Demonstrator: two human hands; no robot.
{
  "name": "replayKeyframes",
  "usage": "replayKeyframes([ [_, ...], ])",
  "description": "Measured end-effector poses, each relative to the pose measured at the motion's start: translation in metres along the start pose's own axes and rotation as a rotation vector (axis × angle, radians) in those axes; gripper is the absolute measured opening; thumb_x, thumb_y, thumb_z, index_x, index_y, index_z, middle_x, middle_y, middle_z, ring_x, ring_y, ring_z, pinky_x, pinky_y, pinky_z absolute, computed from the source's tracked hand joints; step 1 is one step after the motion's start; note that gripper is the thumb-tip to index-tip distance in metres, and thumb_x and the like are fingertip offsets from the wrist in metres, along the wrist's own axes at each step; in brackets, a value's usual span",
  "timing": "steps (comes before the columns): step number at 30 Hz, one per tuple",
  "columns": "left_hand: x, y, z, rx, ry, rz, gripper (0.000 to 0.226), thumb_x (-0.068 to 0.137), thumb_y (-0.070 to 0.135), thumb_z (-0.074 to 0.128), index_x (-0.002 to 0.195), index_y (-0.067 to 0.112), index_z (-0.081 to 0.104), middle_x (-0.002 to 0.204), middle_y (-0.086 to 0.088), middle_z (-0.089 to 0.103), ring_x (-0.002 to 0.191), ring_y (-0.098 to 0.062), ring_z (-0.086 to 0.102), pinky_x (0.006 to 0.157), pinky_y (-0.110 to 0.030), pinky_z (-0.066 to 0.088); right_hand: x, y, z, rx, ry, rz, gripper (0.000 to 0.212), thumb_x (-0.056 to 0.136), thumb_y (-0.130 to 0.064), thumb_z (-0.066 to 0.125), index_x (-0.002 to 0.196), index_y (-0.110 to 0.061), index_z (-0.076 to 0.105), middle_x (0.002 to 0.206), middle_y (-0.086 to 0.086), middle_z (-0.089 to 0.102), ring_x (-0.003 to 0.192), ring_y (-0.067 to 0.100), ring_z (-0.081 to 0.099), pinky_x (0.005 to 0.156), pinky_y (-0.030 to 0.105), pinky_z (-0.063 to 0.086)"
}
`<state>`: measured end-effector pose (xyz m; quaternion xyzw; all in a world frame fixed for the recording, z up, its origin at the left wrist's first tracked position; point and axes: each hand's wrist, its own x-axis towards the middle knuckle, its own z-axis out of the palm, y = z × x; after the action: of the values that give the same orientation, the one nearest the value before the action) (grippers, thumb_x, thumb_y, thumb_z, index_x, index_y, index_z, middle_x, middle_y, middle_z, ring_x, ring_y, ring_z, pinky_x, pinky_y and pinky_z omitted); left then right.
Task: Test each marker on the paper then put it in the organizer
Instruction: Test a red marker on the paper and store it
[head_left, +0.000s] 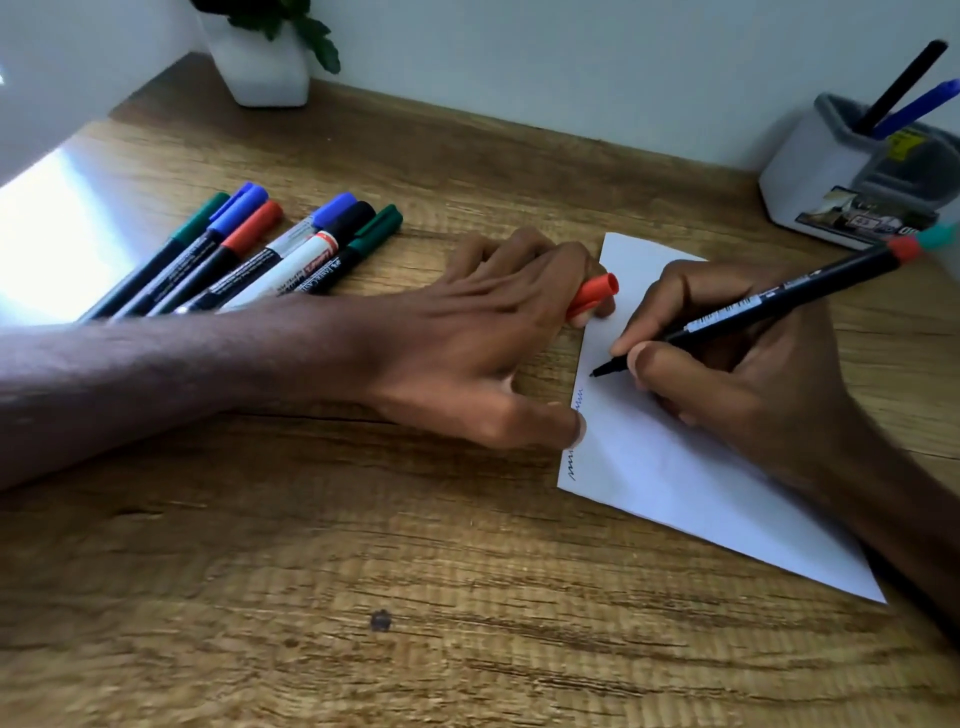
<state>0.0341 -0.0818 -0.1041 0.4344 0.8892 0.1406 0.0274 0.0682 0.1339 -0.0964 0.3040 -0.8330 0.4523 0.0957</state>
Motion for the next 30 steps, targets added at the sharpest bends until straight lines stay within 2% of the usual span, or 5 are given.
replayKeyframes([
  [3, 0.0, 0.002, -0.006, -0.022, -0.014, 0.031, 0.063, 0.084, 0.063, 0.05, 0.126, 0.017, 0.037, 0.134, 0.003, 0.04, 0.13, -0.019, 0.031, 0.108, -0.045, 0.029, 0.0, 0.001, 0.0, -0.017, -0.011, 0.057, 0.006, 0.075, 0.003, 0.067, 0.071, 0.001, 0.071, 0.055, -0.004, 0.06, 0.047, 0.001, 0.053, 0.05, 0.01, 0.036],
  [9, 0.0, 0.002, -0.006, -0.033, -0.029, 0.025, 0.068, 0.083, 0.063, 0.049, 0.131, 0.016, 0.038, 0.134, 0.002, 0.04, 0.13, -0.019, 0.029, 0.109, -0.046, 0.029, 0.0, 0.002, 0.002, -0.052, -0.01, 0.04, 0.006, 0.074, 0.002, 0.068, 0.07, 0.0, 0.072, 0.062, 0.006, 0.066, 0.053, 0.002, 0.054, 0.054, 0.011, 0.038],
  [22, 0.001, -0.001, -0.004, -0.015, -0.024, 0.04, 0.065, 0.084, 0.065, 0.048, 0.126, 0.017, 0.038, 0.133, 0.002, 0.041, 0.129, -0.02, 0.031, 0.108, -0.047, 0.03, 0.001, 0.002, 0.003, -0.065, 0.027, 0.047, 0.006, 0.078, 0.0, 0.069, 0.073, -0.002, 0.073, 0.067, 0.002, 0.069, 0.057, 0.002, 0.059, 0.056, 0.008, 0.04],
  [27, 0.001, -0.003, -0.003, -0.011, -0.017, 0.04, 0.066, 0.085, 0.065, 0.048, 0.128, 0.017, 0.038, 0.136, 0.002, 0.04, 0.13, -0.019, 0.029, 0.108, -0.044, 0.029, 0.0, 0.002, 0.004, -0.027, 0.043, 0.074, 0.007, 0.078, 0.002, 0.068, 0.073, 0.0, 0.072, 0.061, -0.004, 0.064, 0.048, 0.001, 0.056, 0.05, 0.007, 0.038],
  [30, -0.001, -0.008, 0.007, 0.068, 0.021, 0.007, 0.079, 0.084, 0.072, 0.044, 0.141, 0.019, 0.03, 0.154, 0.004, 0.032, 0.146, -0.018, 0.023, 0.119, -0.037, 0.019, 0.001, 0.004, 0.005, -0.013, 0.062, 0.084, 0.007, 0.078, 0.002, 0.069, 0.073, 0.0, 0.072, 0.059, -0.009, 0.064, 0.047, 0.002, 0.056, 0.049, 0.008, 0.039],
])
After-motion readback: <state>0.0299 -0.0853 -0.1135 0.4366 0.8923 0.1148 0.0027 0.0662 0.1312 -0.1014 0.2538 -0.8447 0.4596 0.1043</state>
